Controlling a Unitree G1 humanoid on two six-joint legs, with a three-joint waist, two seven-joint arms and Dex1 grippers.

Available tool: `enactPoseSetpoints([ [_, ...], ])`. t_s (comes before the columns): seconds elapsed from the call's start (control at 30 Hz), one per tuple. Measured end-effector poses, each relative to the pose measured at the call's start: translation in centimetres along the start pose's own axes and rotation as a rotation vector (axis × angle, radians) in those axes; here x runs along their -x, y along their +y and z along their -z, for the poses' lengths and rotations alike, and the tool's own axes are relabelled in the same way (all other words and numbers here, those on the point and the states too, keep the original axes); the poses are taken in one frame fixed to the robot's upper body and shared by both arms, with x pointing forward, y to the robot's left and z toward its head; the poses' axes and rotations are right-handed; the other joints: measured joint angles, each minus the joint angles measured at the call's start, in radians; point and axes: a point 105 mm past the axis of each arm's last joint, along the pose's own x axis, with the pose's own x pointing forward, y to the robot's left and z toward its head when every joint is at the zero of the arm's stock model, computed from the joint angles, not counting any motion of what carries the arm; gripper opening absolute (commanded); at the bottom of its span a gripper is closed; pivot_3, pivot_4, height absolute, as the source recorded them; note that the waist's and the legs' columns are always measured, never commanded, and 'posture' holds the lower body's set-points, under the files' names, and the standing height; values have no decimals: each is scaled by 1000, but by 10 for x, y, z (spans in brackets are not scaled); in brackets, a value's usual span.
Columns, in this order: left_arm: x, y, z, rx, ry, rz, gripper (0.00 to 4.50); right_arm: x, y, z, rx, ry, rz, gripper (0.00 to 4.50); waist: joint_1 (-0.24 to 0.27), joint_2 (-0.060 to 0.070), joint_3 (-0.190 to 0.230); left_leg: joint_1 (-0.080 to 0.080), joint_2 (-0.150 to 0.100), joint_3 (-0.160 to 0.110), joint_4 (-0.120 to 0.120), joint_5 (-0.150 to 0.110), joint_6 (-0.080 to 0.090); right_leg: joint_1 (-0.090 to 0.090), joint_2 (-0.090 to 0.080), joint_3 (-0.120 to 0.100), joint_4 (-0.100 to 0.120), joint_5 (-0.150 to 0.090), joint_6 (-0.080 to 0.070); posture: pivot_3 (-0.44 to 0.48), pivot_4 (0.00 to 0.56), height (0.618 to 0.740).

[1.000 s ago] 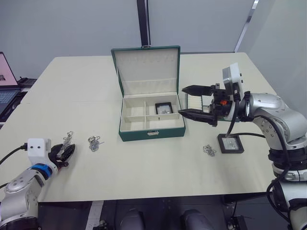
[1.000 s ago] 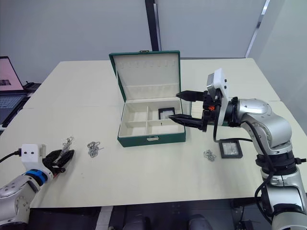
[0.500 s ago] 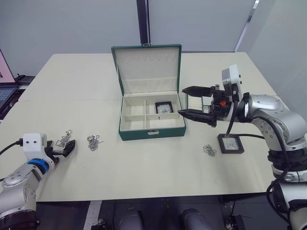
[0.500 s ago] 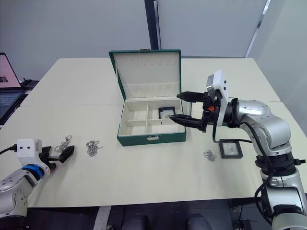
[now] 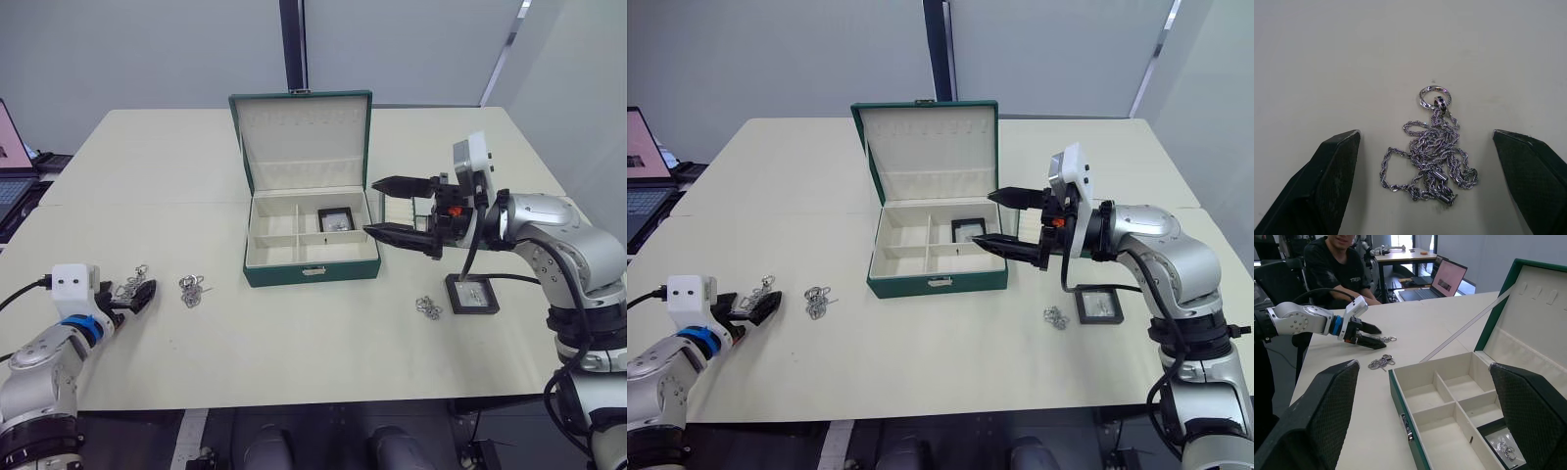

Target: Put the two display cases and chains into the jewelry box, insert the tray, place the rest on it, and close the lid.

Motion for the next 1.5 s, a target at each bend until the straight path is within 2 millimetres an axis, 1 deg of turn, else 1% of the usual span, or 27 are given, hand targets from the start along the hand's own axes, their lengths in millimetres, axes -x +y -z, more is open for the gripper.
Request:
enactPoseSetpoints([
  [0.37, 2, 0, 5, 11, 33, 11, 4476, 0, 0, 0, -1, 2, 1, 4500, 0, 0, 0, 0, 0, 0, 0, 0, 0, 0, 0, 0, 0, 0, 0, 0, 150, 740],
  [0.47, 3, 1, 4, 5, 35, 15, 3908, 0, 0, 0, -1, 2, 2, 4500, 0, 0, 0, 0, 0, 0, 0, 0, 0, 0, 0, 0, 0, 0, 0, 0, 150, 740],
  [0.5, 2, 0, 4, 4, 37, 22, 3634, 0, 0, 0, -1, 3, 2, 4500, 0, 0, 0, 0, 0, 0, 0, 0, 0, 0, 0, 0, 0, 0, 0, 0, 150, 740],
  [0.67, 1, -5, 6, -1, 45, 54, 2072, 1, -1, 0, -1, 6, 4, 4500, 0, 1, 0, 1, 0, 0, 0, 0, 0, 0, 0, 0, 0, 0, 0, 0, 150, 740],
  [0.87, 0, -3, 8, 1, 44, 45, 316, 2, -1, 1, -3, 9, 5, 4500, -1, 2, -1, 1, 0, 0, 0, 0, 0, 0, 0, 0, 0, 0, 0, 0, 150, 740],
  [0.9, 0, -3, 8, 2, 43, 43, 80, 2, -1, 1, -3, 10, 6, 4500, -1, 2, -1, 1, 0, 0, 0, 0, 0, 0, 0, 1, 0, 0, 0, 0, 150, 740],
  [1.23, 3, 1, 10, 17, 28, 23, 66, 2, -1, 0, 0, 9, 6, 4500, -5, 3, -1, 1, 0, 1, -1, 0, 0, 0, 0, 1, 0, 0, 0, 0, 150, 740],
  [1.37, 8, 3, 11, 14, 7, 11, 66, 1, -1, 0, 2, 0, 3, 4500, -16, 3, -1, 1, 0, 1, -1, 0, 0, 0, 0, 1, 0, 0, 0, 0, 150, 740],
  [1.5, 18, 4, 10, 31, -21, -2, 66, -1, -1, -4, 5, -12, -6, 4500, -27, 2, -1, 0, 0, 1, -2, 0, 0, 0, 0, 1, -1, 0, 0, 0, 150, 740],
])
